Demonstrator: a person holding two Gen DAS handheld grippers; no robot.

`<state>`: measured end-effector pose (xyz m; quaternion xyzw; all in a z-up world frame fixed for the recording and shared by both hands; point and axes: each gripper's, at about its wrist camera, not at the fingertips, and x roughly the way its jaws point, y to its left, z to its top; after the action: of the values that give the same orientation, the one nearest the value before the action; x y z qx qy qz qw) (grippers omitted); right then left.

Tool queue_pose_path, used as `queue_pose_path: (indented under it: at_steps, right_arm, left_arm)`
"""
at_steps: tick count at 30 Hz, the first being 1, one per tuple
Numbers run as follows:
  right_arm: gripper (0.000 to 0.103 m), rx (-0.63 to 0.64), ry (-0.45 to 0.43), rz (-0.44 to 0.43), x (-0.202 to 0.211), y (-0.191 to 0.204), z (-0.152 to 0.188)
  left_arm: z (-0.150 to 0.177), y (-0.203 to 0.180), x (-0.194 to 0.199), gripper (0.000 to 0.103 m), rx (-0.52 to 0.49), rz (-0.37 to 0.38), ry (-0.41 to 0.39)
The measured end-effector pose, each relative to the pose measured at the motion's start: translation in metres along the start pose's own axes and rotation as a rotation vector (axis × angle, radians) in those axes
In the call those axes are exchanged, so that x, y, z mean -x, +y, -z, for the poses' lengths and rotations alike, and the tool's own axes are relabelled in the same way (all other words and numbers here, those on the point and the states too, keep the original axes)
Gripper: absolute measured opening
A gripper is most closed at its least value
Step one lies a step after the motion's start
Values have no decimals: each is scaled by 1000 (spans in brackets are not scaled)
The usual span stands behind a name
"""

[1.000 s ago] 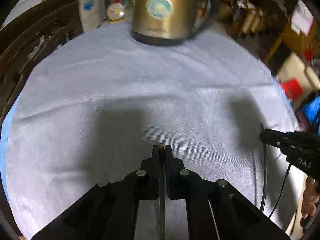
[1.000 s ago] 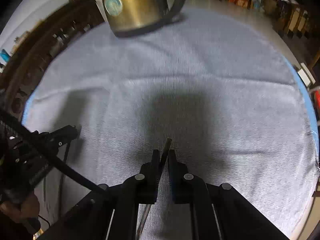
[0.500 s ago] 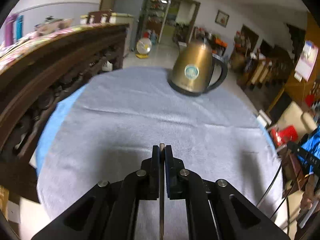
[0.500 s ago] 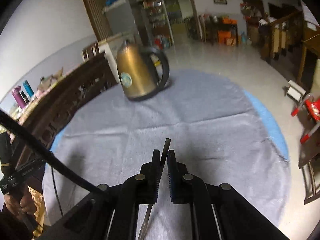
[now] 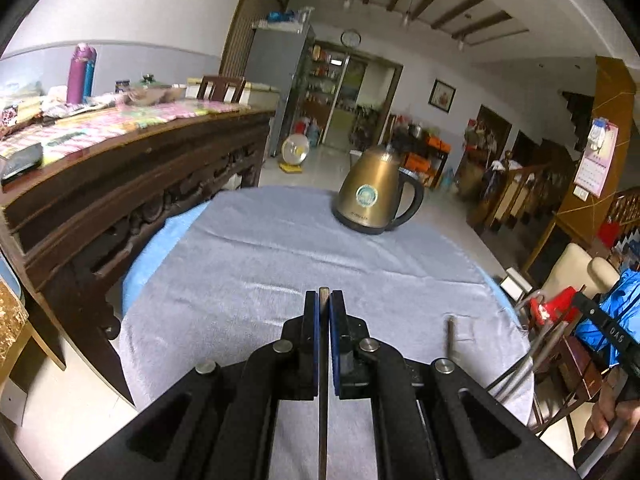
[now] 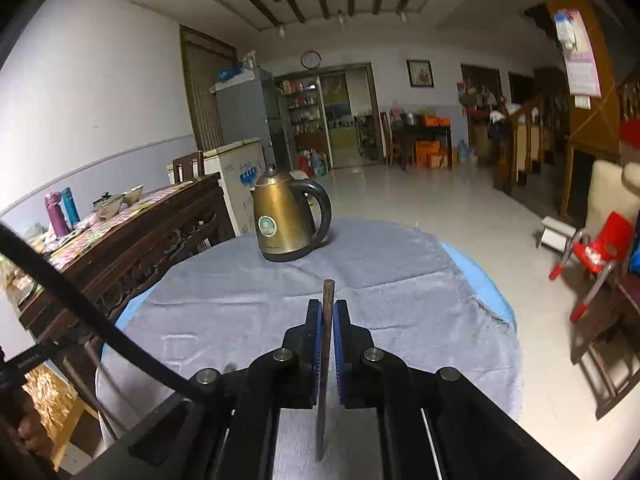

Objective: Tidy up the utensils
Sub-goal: 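Lift the chopsticks with both tools and carry them above the metal cup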

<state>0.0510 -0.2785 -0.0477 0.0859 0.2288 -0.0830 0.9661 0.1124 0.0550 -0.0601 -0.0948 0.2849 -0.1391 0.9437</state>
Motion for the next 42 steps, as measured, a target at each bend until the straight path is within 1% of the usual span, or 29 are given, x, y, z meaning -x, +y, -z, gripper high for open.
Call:
queue_pose_path:
  at_steps: [2, 9, 18, 22, 35, 42]
  right_arm:
    - [6, 14, -17, 1, 10, 4, 3]
    - [6, 34, -42, -26, 36, 12, 7]
    - [6, 17, -62, -63, 60, 5, 7]
    - [6, 14, -75, -77, 71, 2, 5]
    - [6, 33, -138, -112, 101, 4, -7]
    - [6, 49, -140, -124, 106, 9, -11]
  left_arm:
    - [0, -5, 11, 5, -5, 7, -25]
    - [-4, -23, 34, 5, -20, 48, -54]
    - [-17, -47, 64, 5, -28, 96, -126]
    - [-23, -57, 74, 5, -36, 106, -154]
    - [-39, -80, 93, 5, -51, 133, -224]
    - [-42, -93, 88, 5, -79, 126, -234]
